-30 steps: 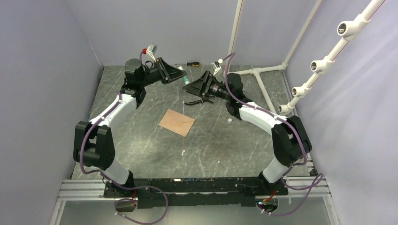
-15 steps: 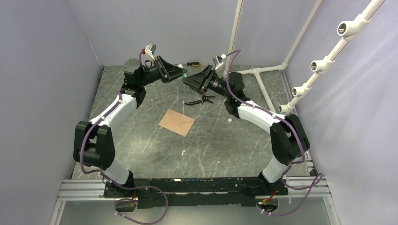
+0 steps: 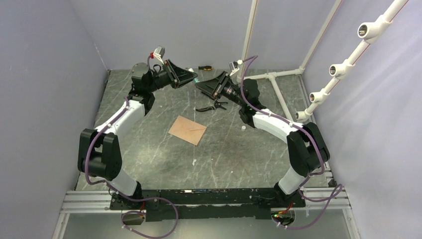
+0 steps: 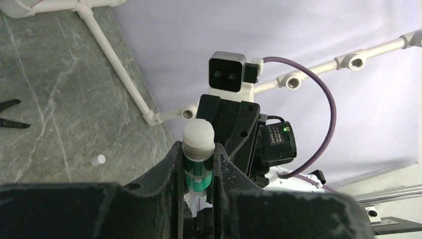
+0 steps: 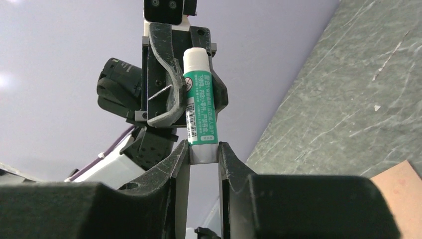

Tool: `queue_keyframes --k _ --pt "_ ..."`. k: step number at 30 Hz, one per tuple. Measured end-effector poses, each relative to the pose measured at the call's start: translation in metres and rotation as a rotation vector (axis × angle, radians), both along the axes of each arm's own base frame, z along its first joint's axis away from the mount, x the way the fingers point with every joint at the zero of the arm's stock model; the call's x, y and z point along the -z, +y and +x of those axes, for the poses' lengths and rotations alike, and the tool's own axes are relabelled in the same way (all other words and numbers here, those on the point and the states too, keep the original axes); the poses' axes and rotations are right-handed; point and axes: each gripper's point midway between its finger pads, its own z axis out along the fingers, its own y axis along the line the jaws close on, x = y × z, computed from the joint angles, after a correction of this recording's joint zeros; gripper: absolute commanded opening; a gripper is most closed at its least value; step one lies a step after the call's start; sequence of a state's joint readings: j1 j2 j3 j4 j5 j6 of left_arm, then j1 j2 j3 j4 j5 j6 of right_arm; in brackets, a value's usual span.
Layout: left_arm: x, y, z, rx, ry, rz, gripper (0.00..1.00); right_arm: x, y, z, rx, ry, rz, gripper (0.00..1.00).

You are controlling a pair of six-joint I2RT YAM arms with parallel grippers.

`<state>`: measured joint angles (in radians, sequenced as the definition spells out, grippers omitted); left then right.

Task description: Place the letter into the envelope and seal it

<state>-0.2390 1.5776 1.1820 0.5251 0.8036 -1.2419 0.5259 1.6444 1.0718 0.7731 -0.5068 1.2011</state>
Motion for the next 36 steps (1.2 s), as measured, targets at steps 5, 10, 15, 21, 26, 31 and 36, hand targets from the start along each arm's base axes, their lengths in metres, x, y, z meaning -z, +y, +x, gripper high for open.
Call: queue_keyframes --k 5,10,15,21,26,31,36 --pt "0.009 0.002 0.003 -0.026 0.019 0.035 0.02 0.009 0.003 0.003 0.015 -0.089 -0.101 0.0" --pt "0.022 0.008 0.009 -0.075 0.044 0.132 0.02 0.024 0.011 0.009 0.038 -0.264 -0.312 0.0" --pt "0.025 0.018 0.018 -0.133 0.049 0.235 0.02 0.029 0.022 0.02 0.127 -0.55 -0.605 0.0" --pt "0.024 0.035 0.021 -0.225 0.158 0.355 0.02 0.029 0.033 0.028 0.272 -0.846 -0.981 0.43" --pt "0.01 0.035 0.015 -0.214 0.143 0.377 0.03 0.02 0.039 0.009 0.166 -0.823 -0.917 0.69" --pt "-0.002 0.025 0.007 -0.146 0.046 0.344 0.02 -0.013 0.01 -0.004 0.111 -0.615 -0.605 0.71" --pt "-0.026 0.015 -0.005 -0.066 -0.086 0.276 0.02 -0.055 -0.014 -0.026 0.122 -0.435 -0.289 0.72"
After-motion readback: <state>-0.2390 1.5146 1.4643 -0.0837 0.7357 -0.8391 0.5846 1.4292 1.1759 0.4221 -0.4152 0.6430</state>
